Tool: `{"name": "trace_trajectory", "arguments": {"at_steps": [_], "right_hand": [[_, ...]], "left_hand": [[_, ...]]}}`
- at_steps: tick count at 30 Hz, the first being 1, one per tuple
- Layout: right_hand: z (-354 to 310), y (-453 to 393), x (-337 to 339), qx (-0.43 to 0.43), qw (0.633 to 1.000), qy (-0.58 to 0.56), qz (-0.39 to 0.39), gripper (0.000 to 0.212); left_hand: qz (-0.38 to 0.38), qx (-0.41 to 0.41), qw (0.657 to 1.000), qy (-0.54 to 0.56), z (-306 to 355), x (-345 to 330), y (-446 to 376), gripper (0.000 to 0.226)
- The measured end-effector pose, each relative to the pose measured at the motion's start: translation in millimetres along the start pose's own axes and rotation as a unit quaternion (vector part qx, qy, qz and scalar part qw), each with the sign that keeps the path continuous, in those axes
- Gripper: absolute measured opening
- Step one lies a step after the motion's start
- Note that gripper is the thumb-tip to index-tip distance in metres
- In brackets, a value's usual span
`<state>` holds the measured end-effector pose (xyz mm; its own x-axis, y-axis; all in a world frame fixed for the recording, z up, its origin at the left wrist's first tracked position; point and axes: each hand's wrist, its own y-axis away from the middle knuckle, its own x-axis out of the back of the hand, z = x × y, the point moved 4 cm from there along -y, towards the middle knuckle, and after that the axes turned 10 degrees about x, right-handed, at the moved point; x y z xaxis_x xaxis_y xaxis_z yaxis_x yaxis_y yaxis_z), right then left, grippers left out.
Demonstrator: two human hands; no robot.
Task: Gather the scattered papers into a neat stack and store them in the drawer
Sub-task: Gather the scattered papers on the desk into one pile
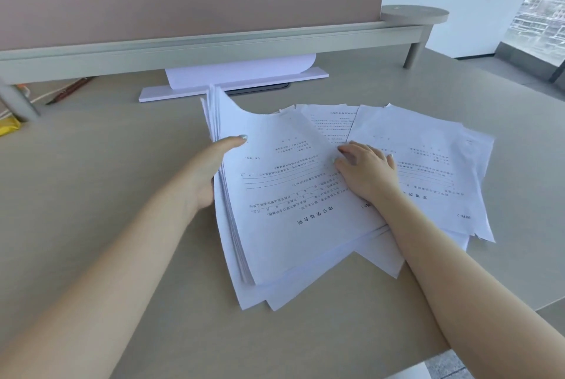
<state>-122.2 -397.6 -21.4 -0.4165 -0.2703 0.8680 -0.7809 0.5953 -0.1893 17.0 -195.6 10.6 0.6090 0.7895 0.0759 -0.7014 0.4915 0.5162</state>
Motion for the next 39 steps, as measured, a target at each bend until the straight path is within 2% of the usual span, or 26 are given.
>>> {"name": "trace_trajectory", "arguments": {"at_steps": [2, 6, 10, 16, 17, 20, 22, 27, 31, 35, 37, 39], "right_hand": [[2, 0, 2, -0.003, 1.0, 0.003, 0.002, 0.04], [5, 1, 3, -0.018, 1.0, -0.007, -0.006, 0.044], [3, 2, 4, -0.012, 1.0, -0.011, -0.01, 0.042], [4, 3, 7, -0.019, 1.0, -0.019, 0.002, 0.038], [5, 4, 8, -0.021, 1.0, -0.023, 0.004, 0.038], [6, 3, 9, -0.026, 0.999, -0.039, 0.007, 0.038], [7, 4, 10, -0.024, 0.999, -0.041, 0.007, 0.038], [8, 4, 11, -0.025, 0.999, -0.043, 0.008, 0.039], [10, 4, 10, -0.034, 0.998, -0.047, 0.011, 0.04], [11, 4, 10, -0.037, 0.998, -0.045, 0.01, 0.039], [10, 3, 10, -0.031, 0.999, -0.034, 0.009, 0.038], [10, 2, 10, -0.031, 0.999, -0.028, 0.007, 0.037]], "left_hand": [[0.025, -0.001, 1.0, 0.01, -7, -3, -1, 0.009], [0.075, -0.029, 0.996, -0.035, -13, -1, -6, 0.025], [0.015, -0.046, 0.998, -0.036, -1, -14, 6, 0.022], [-0.016, 0.045, 0.998, 0.036, -4, -5, 1, 0.046], [-0.011, 0.045, 0.998, 0.048, -5, -3, 1, 0.043], [0.003, 0.03, 0.994, 0.101, -4, -1, 3, 0.018], [0.003, 0.029, 0.988, 0.15, -3, -5, 8, 0.013], [-0.095, 0.056, 0.962, 0.252, 8, -25, 10, 0.029], [-0.092, 0.067, 0.977, 0.182, 9, -25, 5, 0.028], [0.026, 0.029, 0.999, 0.033, 6, -18, -4, 0.018], [0.049, -0.01, 0.998, -0.026, 7, -19, -12, 0.035], [0.048, -0.025, 0.997, -0.052, 6, -23, -18, 0.041]]}}
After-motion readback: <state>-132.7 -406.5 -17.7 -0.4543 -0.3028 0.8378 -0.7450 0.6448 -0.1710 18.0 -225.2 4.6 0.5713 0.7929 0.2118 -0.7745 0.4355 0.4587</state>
